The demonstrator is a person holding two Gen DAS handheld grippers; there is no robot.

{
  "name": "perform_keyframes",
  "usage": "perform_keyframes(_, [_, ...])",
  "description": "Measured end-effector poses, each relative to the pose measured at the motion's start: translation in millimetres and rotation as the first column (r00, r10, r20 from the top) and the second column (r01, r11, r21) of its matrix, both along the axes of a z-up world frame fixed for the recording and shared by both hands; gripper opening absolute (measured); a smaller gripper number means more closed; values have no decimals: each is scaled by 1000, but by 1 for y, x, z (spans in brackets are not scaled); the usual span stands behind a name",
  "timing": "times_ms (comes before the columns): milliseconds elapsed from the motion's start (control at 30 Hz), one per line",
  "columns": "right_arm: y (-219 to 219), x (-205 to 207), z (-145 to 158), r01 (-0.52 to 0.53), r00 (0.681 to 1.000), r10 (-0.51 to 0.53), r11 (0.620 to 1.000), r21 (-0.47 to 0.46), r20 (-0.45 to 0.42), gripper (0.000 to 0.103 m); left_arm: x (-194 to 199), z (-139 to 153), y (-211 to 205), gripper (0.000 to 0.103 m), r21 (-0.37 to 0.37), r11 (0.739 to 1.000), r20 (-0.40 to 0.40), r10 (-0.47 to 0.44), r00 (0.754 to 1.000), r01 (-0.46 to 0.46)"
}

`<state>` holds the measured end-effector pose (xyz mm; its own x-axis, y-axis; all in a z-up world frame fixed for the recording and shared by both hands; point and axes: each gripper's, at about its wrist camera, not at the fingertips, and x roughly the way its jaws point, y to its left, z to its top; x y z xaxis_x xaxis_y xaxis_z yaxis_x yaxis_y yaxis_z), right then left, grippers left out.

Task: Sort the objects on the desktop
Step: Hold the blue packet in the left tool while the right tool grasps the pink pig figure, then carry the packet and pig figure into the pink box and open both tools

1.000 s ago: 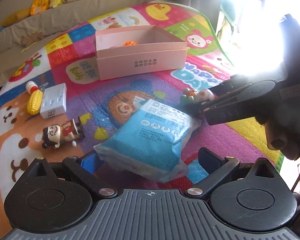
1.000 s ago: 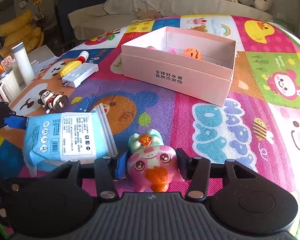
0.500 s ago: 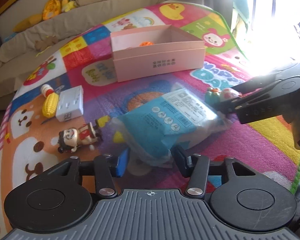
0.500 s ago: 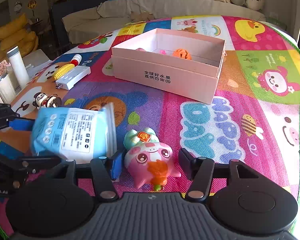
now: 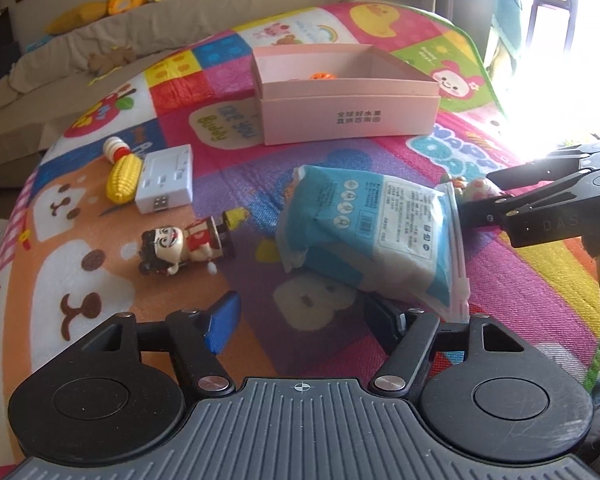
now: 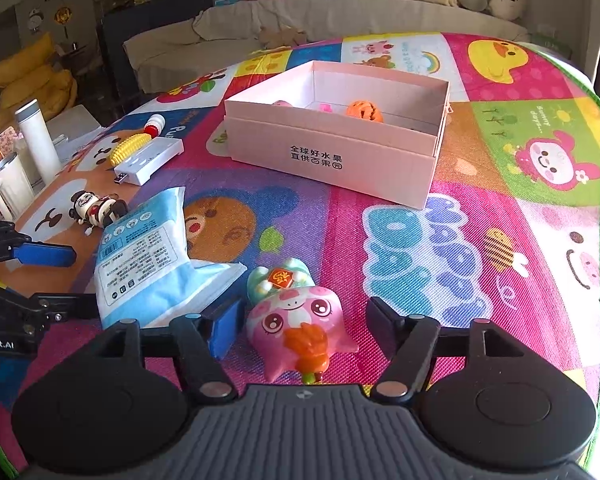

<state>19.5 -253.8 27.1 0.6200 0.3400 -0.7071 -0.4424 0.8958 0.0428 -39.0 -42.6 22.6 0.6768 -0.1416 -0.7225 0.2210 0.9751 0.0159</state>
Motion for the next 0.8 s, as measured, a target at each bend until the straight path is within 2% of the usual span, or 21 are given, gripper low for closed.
perform_keyframes(133, [0,-7,5,-10,999,10,1000,-9,31,70,-3,4,2,85,8,1000,16,12,1000,-12])
perform_keyframes(333, [21,-19,3,-50,996,53,998,-49,75,70,-6,17,21,92,18,996,41,87,995,-88])
perform_keyframes(400, [33,-27,2,-96,992,99,994,-47,81,70,-5,21,28,93,19,993,47,119,992,-120])
perform_keyframes(500, [49,-37,4,-188,981,188,982,10,58,70,-3,24,37,94,13,986,46,167,985,-167])
perform_keyframes(633, [55,-45,13,-251,966,248,968,30,78,70,4,27,44,96,-54,977,11,209,978,-208])
perform_keyframes(800, [34,-40,19,-183,979,179,983,31,100,77,22,29,29,97,-189,960,-54,200,978,-206])
